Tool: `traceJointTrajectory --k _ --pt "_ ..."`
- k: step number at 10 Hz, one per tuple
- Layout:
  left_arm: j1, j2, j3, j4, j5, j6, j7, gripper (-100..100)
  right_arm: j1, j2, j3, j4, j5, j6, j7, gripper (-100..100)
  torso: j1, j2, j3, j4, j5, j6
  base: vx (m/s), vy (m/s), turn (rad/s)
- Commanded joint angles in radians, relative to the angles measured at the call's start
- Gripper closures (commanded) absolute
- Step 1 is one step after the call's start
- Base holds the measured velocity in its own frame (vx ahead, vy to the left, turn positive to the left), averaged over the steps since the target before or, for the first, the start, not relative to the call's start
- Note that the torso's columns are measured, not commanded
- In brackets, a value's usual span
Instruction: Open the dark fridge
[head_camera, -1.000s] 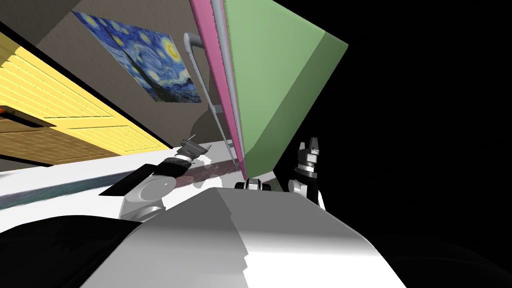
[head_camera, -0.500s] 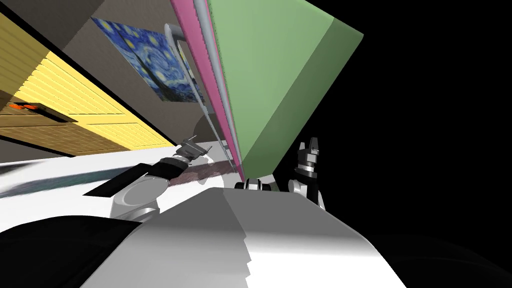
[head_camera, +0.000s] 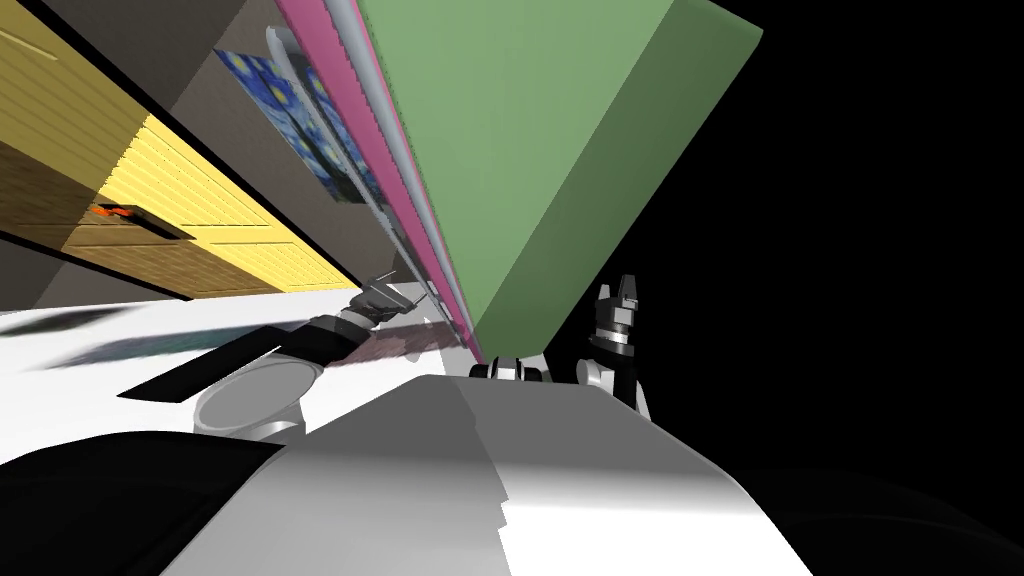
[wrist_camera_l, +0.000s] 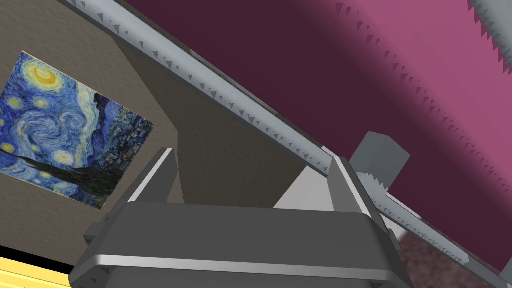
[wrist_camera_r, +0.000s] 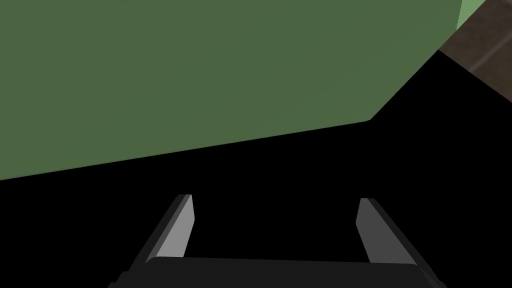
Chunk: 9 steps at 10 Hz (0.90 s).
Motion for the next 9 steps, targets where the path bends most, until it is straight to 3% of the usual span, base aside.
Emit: traceJointTrajectory --k 1,2,9 --pt "-0.005 0.002 0.008 -0.014 0.010 0.019 0.005 -100 0.000 0.000 0.000 0.000 0.000 0.000 0.000 0 0.000 -0.001 0.000 0.000 0.000 0.000 0.010 -0.026 0.045" --pt "-0.002 0.005 0.030 -0.029 0.025 0.035 0.015 -100 0.000 0.000 0.000 0.000 0.000 0.000 0.000 0 0.000 0.000 0.000 0.000 0.000 0.000 0.029 -0.041 0.115" --pt "-0.002 0.005 0.032 -0.030 0.026 0.036 0.015 -100 0.000 0.000 0.000 0.000 0.000 0.000 0.000 0 -0.003 -0.002 -0.001 -0.001 -0.001 0.000 0.003 -0.004 0.011"
